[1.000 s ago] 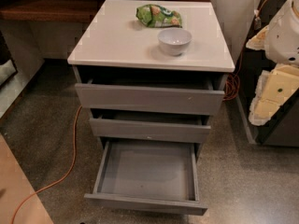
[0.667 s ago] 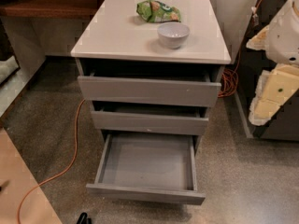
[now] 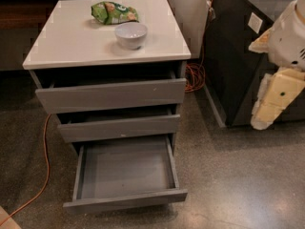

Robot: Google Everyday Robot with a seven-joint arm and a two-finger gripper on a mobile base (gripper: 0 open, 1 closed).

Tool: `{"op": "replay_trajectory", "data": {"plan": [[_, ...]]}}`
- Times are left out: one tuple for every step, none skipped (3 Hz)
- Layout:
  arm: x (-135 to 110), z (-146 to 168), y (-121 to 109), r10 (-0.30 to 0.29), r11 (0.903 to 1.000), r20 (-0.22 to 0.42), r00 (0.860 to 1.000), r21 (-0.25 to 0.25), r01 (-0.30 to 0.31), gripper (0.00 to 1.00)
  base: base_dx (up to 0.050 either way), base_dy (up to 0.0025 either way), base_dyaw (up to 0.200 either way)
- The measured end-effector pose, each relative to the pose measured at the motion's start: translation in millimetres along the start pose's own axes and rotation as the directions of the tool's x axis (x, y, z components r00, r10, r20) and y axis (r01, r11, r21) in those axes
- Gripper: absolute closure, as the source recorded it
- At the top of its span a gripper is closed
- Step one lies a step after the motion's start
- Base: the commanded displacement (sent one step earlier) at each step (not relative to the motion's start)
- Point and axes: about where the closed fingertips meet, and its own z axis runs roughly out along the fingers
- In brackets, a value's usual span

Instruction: Close bottom drawer

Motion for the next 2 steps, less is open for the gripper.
{"op": "replay_trajectory", "data": {"plan": [[-19,45,15,0.001,0.9991,0.080,0.997,-0.042,0.003,0.00,0.000,0.00000,0.000],[-41,95,37,0.003,0.9961,0.143,0.990,-0.087,0.010,0.00,0.000,0.00000,0.000]]}}
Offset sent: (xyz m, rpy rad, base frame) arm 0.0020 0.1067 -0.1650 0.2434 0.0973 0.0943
